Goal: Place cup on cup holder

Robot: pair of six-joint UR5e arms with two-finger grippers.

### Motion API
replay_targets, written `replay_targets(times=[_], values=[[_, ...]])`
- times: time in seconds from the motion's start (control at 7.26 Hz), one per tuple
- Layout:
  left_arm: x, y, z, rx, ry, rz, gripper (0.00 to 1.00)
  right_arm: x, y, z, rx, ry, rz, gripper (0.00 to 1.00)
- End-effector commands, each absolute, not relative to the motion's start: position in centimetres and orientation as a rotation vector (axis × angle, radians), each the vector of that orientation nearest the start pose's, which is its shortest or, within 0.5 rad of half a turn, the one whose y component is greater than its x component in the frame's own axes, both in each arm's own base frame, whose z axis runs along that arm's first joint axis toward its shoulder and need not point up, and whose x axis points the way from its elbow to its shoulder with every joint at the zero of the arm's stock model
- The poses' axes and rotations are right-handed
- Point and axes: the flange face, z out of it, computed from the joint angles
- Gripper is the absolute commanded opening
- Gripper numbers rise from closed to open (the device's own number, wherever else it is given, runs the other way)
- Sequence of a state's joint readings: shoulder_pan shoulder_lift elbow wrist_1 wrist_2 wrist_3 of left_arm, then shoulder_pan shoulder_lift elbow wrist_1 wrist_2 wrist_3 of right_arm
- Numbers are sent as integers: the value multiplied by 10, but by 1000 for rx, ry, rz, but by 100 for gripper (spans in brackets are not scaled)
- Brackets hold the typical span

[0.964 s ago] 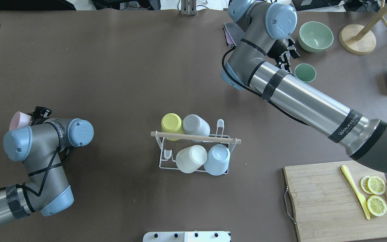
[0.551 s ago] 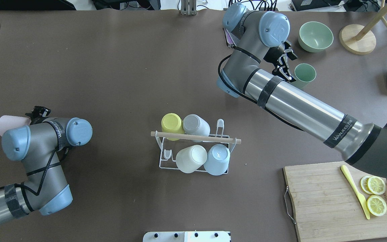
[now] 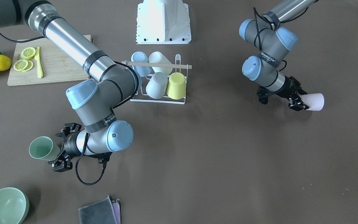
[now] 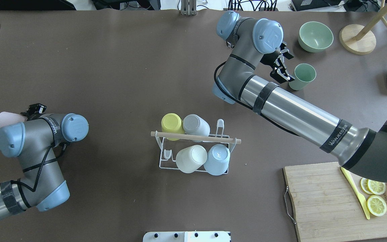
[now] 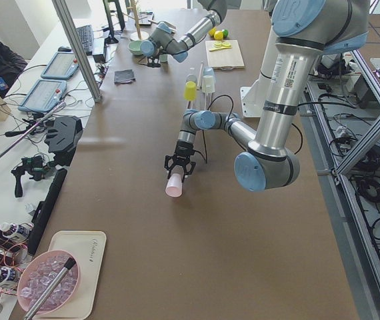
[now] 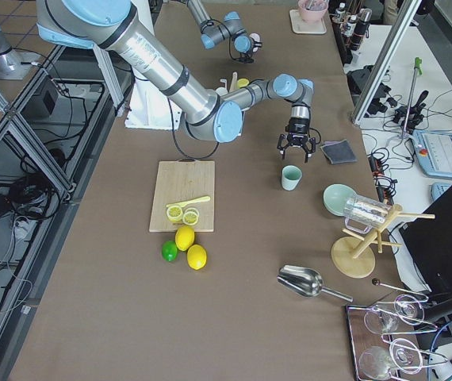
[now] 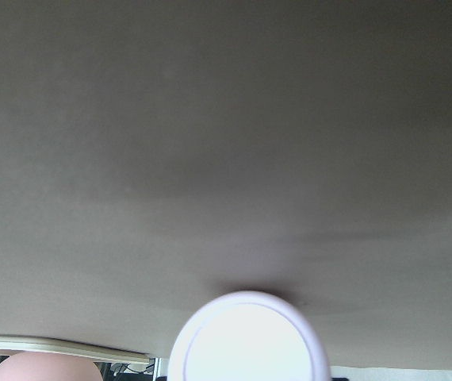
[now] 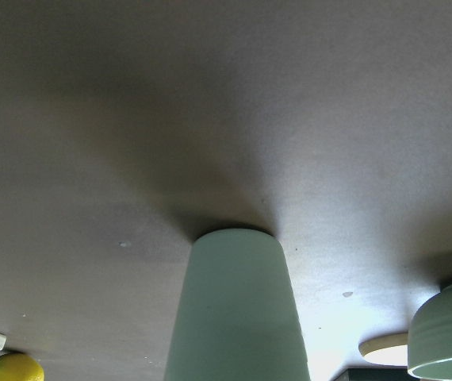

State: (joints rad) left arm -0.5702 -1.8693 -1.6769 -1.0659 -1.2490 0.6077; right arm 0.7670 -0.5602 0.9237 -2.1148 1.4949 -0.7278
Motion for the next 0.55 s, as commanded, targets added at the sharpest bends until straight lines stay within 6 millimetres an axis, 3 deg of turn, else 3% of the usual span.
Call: replay_targets(times=[0.0,0.28,0.41], values=[[370,-466,495,8,-356,1556,93,-489,-654,384,-199,93,-1586,99],[360,-473,484,23,-354,1586,96,-489,-653,399,-202,90,-1627,99],[343,-481,469,54,-347,1555,96,-489,-653,401,-208,89,-1638,99]])
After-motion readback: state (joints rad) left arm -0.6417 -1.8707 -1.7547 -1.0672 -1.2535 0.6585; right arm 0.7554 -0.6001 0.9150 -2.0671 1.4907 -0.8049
